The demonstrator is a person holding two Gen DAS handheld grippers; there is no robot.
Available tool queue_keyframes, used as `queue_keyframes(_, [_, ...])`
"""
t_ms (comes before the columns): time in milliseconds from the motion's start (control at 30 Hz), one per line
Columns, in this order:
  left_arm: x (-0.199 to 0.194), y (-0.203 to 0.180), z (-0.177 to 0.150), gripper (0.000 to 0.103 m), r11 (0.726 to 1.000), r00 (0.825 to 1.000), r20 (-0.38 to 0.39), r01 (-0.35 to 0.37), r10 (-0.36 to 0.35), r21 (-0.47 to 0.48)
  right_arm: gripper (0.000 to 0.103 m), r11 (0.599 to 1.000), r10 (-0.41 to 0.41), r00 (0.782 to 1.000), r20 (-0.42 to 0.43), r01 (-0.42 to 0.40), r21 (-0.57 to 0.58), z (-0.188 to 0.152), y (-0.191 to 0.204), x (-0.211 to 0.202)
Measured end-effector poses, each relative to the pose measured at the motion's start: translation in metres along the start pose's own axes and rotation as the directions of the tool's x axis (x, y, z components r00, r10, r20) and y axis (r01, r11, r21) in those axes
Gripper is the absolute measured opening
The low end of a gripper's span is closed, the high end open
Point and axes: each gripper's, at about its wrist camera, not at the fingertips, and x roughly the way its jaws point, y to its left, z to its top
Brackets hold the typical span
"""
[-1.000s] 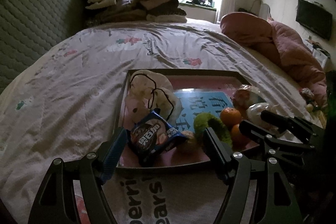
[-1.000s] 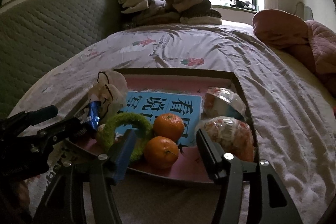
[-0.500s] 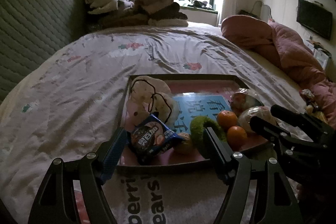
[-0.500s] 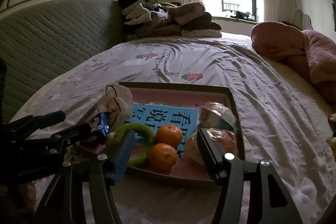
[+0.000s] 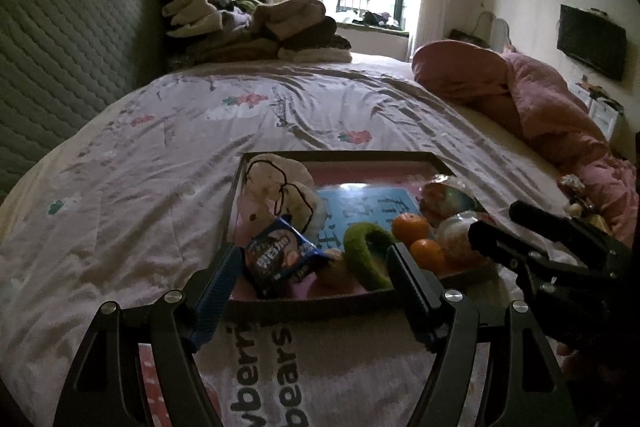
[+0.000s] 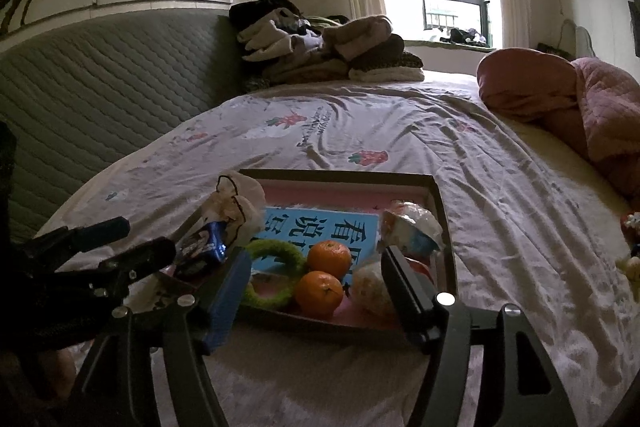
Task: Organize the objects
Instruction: 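Withdraw both open tools up and away from the tray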
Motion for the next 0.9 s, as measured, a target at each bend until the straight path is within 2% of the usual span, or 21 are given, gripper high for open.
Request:
queue_keyframes(400, [-0.01, -0.008, -0.024, 0.076, 1.0, 1.0, -0.023, 0.008, -0.008, -0.011, 0.073, 0.999, 0.017, 1.0, -0.015, -0.017, -0.04, -0.017, 0.013, -0.015])
queue_keyframes(900, [-0.014, -0.003, -0.055, 0.076, 0.999, 0.996, -0.08, -0.049, 0.048, -0.008, 0.074, 1.0, -0.001, 0.997, -0.08, 0.0, -0.008, -0.048, 0.006, -0.018])
